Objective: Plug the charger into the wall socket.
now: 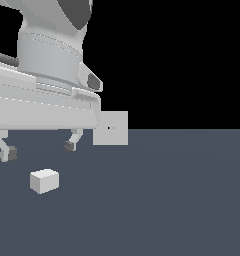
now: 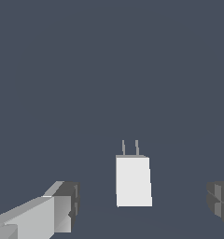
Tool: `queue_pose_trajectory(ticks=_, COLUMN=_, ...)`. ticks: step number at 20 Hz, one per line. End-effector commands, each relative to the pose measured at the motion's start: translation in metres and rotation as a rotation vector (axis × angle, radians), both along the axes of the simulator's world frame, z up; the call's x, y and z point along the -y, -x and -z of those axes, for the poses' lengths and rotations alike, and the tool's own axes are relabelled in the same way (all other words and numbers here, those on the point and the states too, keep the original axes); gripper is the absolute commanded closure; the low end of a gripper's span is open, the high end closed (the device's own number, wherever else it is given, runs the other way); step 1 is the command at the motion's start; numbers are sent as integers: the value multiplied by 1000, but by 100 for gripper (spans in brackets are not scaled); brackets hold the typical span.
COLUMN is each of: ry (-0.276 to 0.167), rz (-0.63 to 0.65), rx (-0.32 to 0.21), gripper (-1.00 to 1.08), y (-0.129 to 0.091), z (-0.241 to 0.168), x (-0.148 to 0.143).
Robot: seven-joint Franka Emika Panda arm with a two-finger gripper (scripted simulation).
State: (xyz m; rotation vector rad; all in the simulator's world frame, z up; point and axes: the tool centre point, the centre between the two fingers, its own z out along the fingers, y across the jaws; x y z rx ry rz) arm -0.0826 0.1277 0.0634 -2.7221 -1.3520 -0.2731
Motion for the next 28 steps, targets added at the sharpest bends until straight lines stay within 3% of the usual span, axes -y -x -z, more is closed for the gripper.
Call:
queue_pose_trajectory(ticks=1, ry=-1, rz=-10, rx=2, gripper=-92, y=1, z=1, x=-1)
queue_pose_trajectory(ticks=9, ry=0, rz=-8, rx=1, gripper=-92, y=1, z=6, x=0)
queue_pose_trajectory(ticks=24, ry=1, rz=-9, rx=1, gripper=-92, y=2, z=52, x=0)
queue_pose_trajectory(ticks=25, ry=1, rz=-9, rx=1, gripper=108, y=2, z=52, x=0)
queue_pose_trajectory(ticks=28, ry=1, rz=-9, rx=1, gripper=108, y=2, z=52, x=0)
